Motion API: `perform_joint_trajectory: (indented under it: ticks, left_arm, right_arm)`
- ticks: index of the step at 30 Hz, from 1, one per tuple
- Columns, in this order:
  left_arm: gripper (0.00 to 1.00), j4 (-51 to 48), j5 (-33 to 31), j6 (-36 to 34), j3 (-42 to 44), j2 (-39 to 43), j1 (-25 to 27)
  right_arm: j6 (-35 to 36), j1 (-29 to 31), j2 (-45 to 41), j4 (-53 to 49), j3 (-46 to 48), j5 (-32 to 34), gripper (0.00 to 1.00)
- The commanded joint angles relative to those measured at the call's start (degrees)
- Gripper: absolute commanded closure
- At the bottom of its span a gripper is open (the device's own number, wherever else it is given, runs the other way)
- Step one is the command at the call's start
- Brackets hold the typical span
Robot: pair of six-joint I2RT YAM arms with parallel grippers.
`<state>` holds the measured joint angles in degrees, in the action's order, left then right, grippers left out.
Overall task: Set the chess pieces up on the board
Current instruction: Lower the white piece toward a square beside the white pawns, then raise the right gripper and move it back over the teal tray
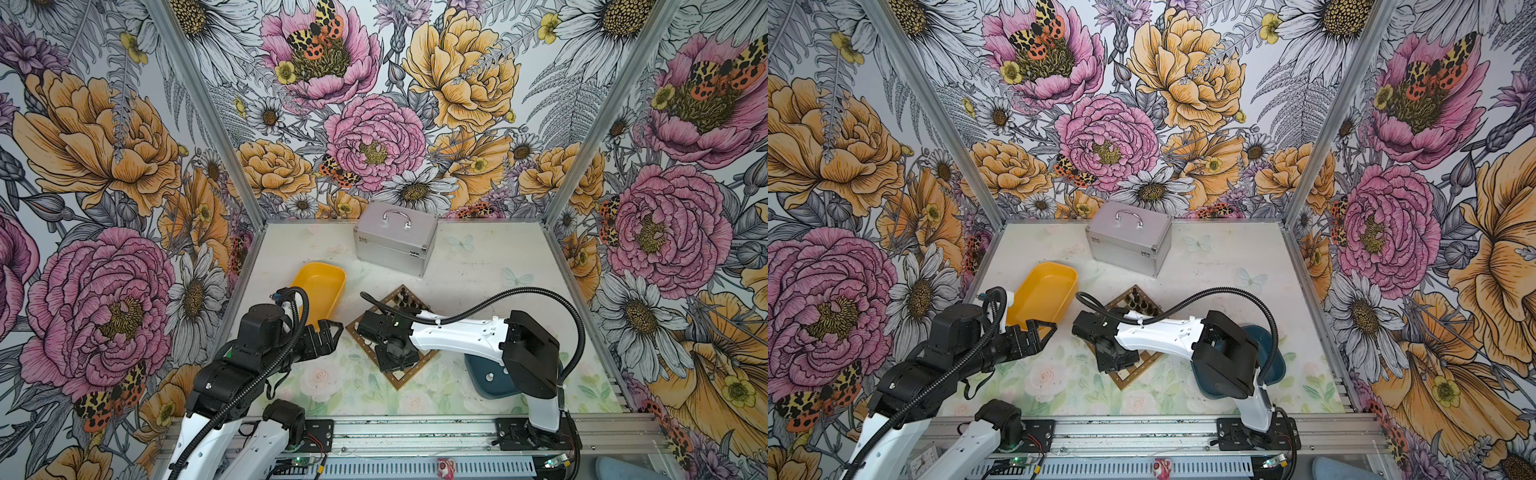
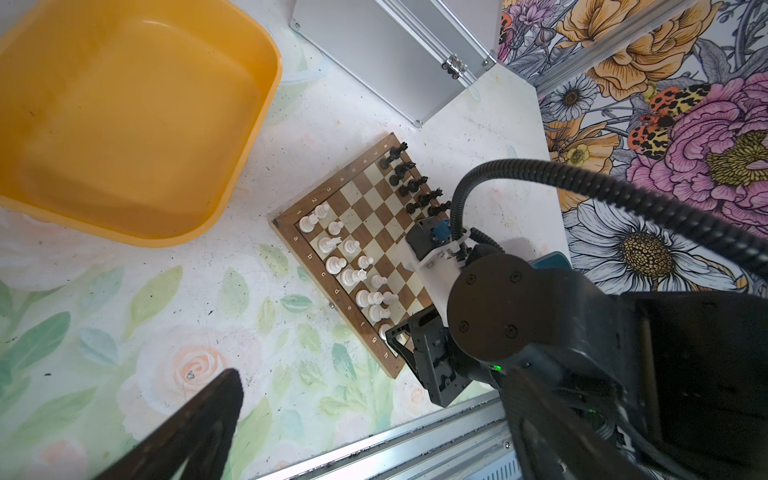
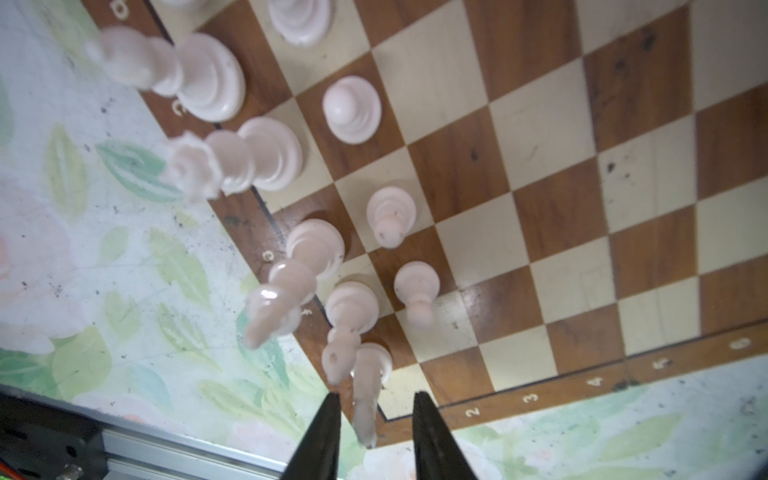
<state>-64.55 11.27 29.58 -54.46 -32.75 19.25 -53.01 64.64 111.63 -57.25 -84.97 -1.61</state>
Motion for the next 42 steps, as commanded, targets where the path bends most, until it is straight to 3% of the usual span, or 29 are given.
perform_joint_trajectory:
  ticks: [1, 11, 18, 20, 25, 31, 42]
  left_arm:
    - [0.01, 0.1, -0.02, -0.5, -1.87, -0.68, -0.63]
    - [0.01, 3.2, 0.11, -0.93, -3.33, -4.75, -0.61]
    - [0.01, 9.98, 1.36, 1.5, -2.85, -9.23, 0.73]
    - [0.01, 12.16, 0.66, 2.13, -2.84, -11.21, 2.87]
    - [0.01, 18.49, -4.24, 3.42, -4.04, -18.22, 14.26]
    - [0.01, 26.2, -5.57, 3.52, -5.79, -27.92, 24.69]
    - [0.01, 28.43, -5.95, 3.02, -10.22, -35.52, 28.0]
  right_arm:
    - [-0.25, -0.82, -4.79, 0.32, 1.14, 1.95, 0.6]
    - [-0.86, -4.55, -16.98, -1.1, 5.64, 6.03, 0.54]
    - [-5.1, -10.93, -32.3, -8.59, 17.3, 12.86, 0.58]
    - [-6.69, -12.8, -37.29, -10.18, 21.22, 13.76, 0.59]
    - [-10.17, -16.31, -47.73, -12.03, 31.27, 13.0, 0.59]
    - [-13.36, -16.83, -51.24, -12.14, 38.76, 11.98, 0.61]
    - [-14.42, -18.9, -54.35, -6.92, 48.14, 9.44, 0.66]
